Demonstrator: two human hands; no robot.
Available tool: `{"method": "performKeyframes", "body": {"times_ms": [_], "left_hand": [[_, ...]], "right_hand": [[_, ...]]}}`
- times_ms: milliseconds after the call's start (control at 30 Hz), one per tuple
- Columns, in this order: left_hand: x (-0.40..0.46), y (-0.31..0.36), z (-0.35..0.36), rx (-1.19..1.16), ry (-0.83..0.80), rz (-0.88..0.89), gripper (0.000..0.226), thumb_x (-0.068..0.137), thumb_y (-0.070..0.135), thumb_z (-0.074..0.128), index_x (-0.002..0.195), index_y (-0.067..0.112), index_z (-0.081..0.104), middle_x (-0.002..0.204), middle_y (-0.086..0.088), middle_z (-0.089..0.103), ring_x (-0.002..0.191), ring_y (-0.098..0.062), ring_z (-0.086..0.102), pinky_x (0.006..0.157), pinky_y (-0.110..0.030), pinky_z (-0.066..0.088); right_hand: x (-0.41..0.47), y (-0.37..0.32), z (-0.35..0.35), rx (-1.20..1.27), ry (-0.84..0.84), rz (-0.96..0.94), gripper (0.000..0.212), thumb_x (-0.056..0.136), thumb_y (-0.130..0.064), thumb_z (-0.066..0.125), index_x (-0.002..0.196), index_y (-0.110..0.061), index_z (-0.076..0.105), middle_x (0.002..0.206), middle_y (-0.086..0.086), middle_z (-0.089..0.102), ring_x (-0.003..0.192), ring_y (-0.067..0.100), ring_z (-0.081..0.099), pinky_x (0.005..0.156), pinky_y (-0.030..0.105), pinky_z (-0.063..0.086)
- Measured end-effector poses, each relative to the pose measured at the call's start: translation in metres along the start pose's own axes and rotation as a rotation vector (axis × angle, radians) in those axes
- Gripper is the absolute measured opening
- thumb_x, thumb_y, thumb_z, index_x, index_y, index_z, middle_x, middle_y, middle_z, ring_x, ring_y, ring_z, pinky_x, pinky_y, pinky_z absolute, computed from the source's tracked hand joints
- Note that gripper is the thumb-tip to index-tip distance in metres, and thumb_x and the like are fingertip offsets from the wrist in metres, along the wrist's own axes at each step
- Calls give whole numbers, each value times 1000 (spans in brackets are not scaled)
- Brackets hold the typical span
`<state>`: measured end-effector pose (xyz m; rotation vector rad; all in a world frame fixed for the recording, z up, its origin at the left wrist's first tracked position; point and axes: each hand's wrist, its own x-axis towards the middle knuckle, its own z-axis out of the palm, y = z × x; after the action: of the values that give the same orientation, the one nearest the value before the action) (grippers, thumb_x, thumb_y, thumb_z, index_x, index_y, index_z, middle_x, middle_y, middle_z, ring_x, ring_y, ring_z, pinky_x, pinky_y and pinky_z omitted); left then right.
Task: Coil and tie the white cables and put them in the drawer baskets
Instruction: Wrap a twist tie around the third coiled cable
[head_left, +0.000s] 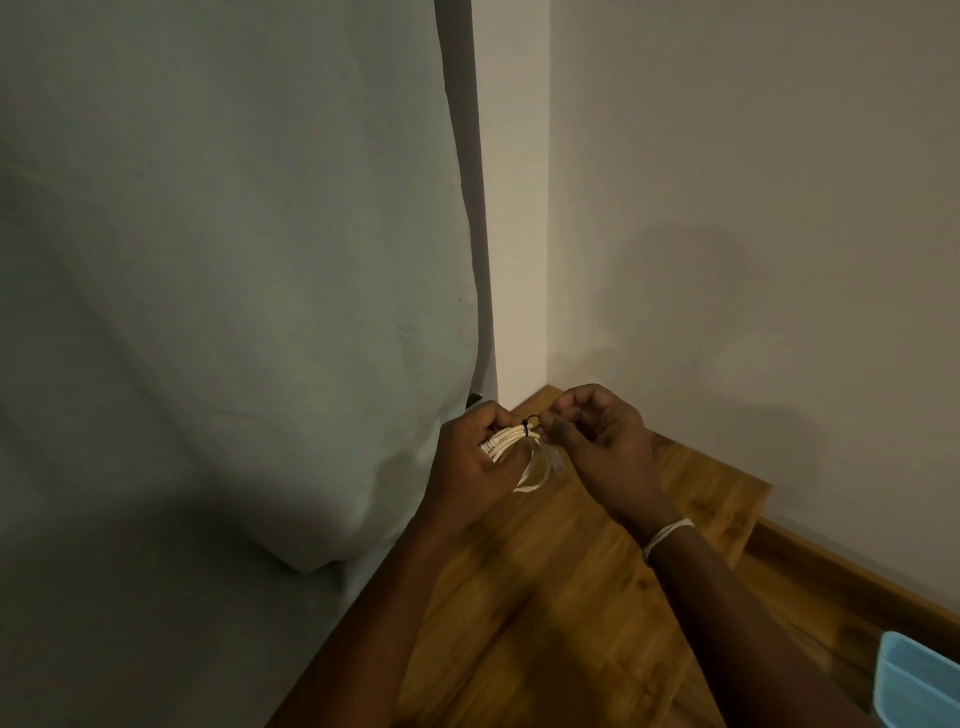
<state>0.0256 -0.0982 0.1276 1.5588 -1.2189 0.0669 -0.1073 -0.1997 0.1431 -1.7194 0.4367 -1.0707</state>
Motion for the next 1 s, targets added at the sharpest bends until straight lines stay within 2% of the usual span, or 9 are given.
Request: {"method": "performKeyframes", "body": {"times_ms": [133, 233, 333, 467, 567, 667, 867, 1000], "left_hand": [[-1, 4, 2, -54, 46, -46, 17, 80, 22, 78, 90, 15, 66, 82, 2, 72, 72, -13, 69, 62, -25, 60], [-1, 5, 2, -75, 60, -56, 16, 81, 19, 78, 89, 16, 66, 83, 2, 71, 73, -14, 69, 63, -27, 60], [0, 4, 1, -75, 57, -55, 16, 81, 21, 78, 91, 17, 65, 84, 3, 72, 75, -11, 69, 64, -25, 60], [1, 5, 2, -86, 58, -58, 20, 82, 24, 77, 95, 13, 67, 88, 1, 73, 77, -10, 70, 65, -29, 61], [2, 5, 2, -96, 63, -54, 27, 80, 32, 75, 98, 13, 67, 90, 1, 73, 79, -12, 71, 66, -31, 62], [3, 6, 2, -67, 59, -6, 27, 81, 32, 74, 96, 12, 67, 89, 0, 72, 78, -13, 70, 65, -31, 61], [5, 6, 6, 21, 84, 82, 23, 84, 32, 73, 93, 12, 65, 84, 2, 69, 75, -12, 67, 63, -30, 59], [5, 7, 9, 74, 119, 111, 26, 84, 35, 71, 97, 14, 65, 88, 3, 68, 78, -11, 66, 65, -26, 58]], "right_hand": [[-4, 1, 6, 29, 14, 7, 8, 91, -9, 69, 94, -5, 62, 87, 5, 76, 83, 19, 74, 77, 42, 63], [-6, 5, 9, 61, 36, 23, 8, 90, -13, 71, 92, -11, 63, 88, 5, 76, 87, 22, 74, 80, 52, 61], [-6, 8, 11, 47, 78, 40, 8, 88, -15, 74, 92, -20, 69, 88, -1, 76, 86, 18, 73, 81, 55, 60], [-5, 8, 14, -60, 114, -16, 15, 90, -19, 72, 95, -33, 75, 91, -12, 76, 87, 10, 71, 78, 44, 62], [-5, 4, 17, -165, 96, -59, 14, 93, -23, 68, 97, -34, 74, 92, -18, 74, 85, 7, 69, 73, 30, 61], [-3, 1, 16, -236, 64, -67, 15, 95, -22, 65, 96, -33, 74, 90, -18, 73, 83, 3, 67, 68, 18, 54], [-4, -3, 20, -247, 91, -11, 19, 99, -22, 59, 105, -18, 77, 95, -8, 74, 88, 3, 67, 76, 21, 55], [-9, -9, 25, -168, 128, 29, 14, 97, -21, 62, 102, -21, 75, 91, -16, 70, 91, 3, 66, 74, 17, 53]]}}
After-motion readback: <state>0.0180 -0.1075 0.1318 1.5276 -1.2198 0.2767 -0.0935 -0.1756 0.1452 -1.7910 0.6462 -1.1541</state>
